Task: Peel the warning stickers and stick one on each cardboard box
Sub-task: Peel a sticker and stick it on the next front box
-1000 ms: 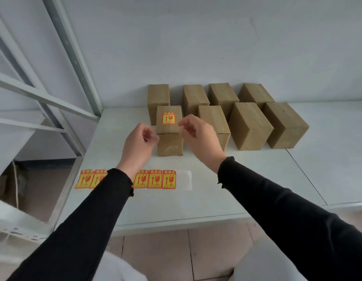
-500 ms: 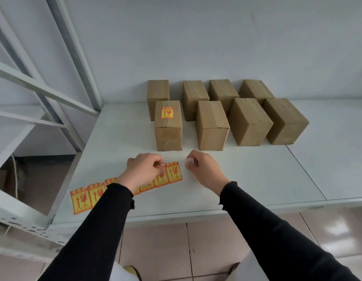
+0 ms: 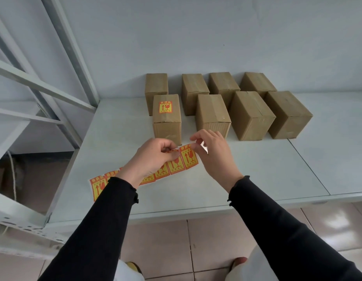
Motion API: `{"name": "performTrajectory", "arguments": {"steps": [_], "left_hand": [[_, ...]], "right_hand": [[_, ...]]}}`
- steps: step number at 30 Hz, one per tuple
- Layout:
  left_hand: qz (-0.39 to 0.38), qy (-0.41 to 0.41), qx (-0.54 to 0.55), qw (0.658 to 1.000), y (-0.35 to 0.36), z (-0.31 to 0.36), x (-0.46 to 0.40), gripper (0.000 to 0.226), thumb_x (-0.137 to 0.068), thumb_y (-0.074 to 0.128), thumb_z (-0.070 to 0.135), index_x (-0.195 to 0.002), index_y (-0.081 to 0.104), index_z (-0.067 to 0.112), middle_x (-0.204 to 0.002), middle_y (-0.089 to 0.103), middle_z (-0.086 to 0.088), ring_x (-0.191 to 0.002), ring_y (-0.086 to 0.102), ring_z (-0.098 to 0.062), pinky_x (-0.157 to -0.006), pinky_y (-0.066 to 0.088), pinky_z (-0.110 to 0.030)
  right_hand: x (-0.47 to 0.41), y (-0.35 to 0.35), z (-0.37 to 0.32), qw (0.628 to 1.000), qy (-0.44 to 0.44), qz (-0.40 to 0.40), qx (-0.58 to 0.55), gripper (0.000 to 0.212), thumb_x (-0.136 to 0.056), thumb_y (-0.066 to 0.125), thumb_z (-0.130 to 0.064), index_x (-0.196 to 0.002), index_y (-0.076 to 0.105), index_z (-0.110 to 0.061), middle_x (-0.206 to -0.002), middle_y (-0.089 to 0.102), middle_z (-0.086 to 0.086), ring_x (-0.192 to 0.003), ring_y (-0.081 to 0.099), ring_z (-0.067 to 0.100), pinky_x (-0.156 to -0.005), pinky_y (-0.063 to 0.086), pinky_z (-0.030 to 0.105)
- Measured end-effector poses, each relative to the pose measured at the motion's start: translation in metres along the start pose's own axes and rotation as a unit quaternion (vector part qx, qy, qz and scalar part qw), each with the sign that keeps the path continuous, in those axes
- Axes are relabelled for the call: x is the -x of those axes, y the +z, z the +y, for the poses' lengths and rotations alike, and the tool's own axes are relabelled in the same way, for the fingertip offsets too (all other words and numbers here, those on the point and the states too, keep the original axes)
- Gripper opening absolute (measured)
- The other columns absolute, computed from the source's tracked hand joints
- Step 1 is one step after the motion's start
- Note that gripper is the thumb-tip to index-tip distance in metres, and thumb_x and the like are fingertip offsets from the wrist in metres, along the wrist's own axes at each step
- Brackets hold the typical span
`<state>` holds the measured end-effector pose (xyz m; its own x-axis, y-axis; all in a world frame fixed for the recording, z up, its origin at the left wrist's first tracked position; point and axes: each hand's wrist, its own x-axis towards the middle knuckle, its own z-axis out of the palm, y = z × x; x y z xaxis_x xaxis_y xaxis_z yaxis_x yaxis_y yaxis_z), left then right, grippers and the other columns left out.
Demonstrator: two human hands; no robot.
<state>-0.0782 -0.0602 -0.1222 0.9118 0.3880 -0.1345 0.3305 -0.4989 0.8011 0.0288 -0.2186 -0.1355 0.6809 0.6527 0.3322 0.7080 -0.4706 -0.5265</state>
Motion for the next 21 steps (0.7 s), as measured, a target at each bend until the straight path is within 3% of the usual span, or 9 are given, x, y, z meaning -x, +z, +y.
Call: {"name": "performTrajectory", "arguments": {"steps": [6,10,15,21], "left_hand": [[-0.021,0.008,0.059,0.998,-0.0053,0.0037,0.0023,0.012,-0.095,0.066,0.028,-0.095,0.077,0.024,-0.087,0.078,0.006,-0.083,0.073,-0.012,-0.079,0.056,-0.028],[-0.019,-0.001,0.1,0.995,-0.0069,0.0039,0.0022,0.012,-0.095,0.066,0.028,-0.094,0.077,0.024,-0.087,0.079,0.005,-0.084,0.074,-0.013,-0.082,0.056,-0.031],[-0.005,-0.006,0.135,0.991,-0.0086,0.0052,0.0018,0.014,-0.096,0.065,0.03,-0.099,0.077,0.025,-0.091,0.079,0.005,-0.089,0.074,-0.015,-0.085,0.056,-0.032],[-0.005,-0.007,0.091,0.996,-0.0073,0.0052,-0.0006,0.011,-0.095,0.066,0.029,-0.099,0.076,0.024,-0.087,0.079,0.006,-0.083,0.075,-0.013,-0.08,0.058,-0.03]], "right_hand": [[-0.002,0.0004,0.0042,1.0,-0.01,-0.004,-0.028,0.013,-0.096,0.061,-0.028,-0.102,0.072,-0.023,-0.094,0.066,-0.009,-0.092,0.051,0.01,-0.072,0.038,0.019],[-0.001,-0.0022,0.0014,0.996,-0.007,0.012,-0.091,0.013,-0.095,0.063,-0.024,-0.1,0.075,-0.022,-0.09,0.069,-0.01,-0.087,0.056,0.009,-0.074,0.044,0.02],[-0.0003,-0.0022,-0.0003,0.988,0.028,0.038,-0.147,0.013,-0.094,0.066,-0.024,-0.099,0.077,-0.021,-0.088,0.072,-0.01,-0.084,0.058,0.005,-0.07,0.039,0.003],[-0.0025,-0.0026,0.0031,0.985,0.033,0.058,-0.161,0.01,-0.093,0.066,-0.024,-0.089,0.074,-0.02,-0.083,0.069,-0.01,-0.079,0.057,0.005,-0.065,0.039,0.008]]}}
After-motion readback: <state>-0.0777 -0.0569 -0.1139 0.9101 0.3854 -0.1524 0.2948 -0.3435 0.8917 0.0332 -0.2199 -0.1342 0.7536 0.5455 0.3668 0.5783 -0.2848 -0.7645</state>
